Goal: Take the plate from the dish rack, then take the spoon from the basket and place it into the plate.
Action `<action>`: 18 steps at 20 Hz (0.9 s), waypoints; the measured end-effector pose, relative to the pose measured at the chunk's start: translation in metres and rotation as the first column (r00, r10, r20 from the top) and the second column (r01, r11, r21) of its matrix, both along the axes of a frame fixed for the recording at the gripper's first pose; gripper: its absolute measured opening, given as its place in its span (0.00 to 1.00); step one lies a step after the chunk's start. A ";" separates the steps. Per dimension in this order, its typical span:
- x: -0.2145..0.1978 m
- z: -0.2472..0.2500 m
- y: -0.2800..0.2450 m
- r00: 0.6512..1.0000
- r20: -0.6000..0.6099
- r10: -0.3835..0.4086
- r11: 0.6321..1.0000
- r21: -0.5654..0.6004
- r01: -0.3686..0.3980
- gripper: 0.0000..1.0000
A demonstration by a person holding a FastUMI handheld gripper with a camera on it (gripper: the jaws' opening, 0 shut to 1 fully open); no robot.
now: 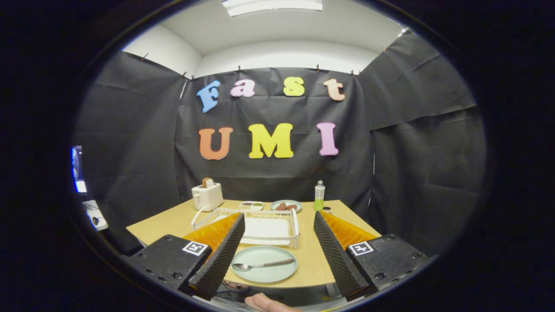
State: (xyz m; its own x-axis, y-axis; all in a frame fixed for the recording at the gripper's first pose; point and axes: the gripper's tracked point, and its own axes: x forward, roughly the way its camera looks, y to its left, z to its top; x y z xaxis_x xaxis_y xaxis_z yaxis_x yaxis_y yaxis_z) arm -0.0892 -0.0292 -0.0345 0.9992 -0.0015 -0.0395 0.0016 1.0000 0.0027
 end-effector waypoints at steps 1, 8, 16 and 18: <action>0.000 0.000 0.000 1.000 0.000 -0.001 1.000 -0.002 0.001 1.00; 0.000 0.000 0.002 1.000 0.001 0.003 1.000 -0.028 -0.003 1.00; 0.003 -0.001 0.004 1.000 -0.019 0.024 1.000 -0.001 -0.024 1.00; 0.003 -0.003 0.002 0.999 -0.026 0.022 1.000 -0.007 -0.022 1.00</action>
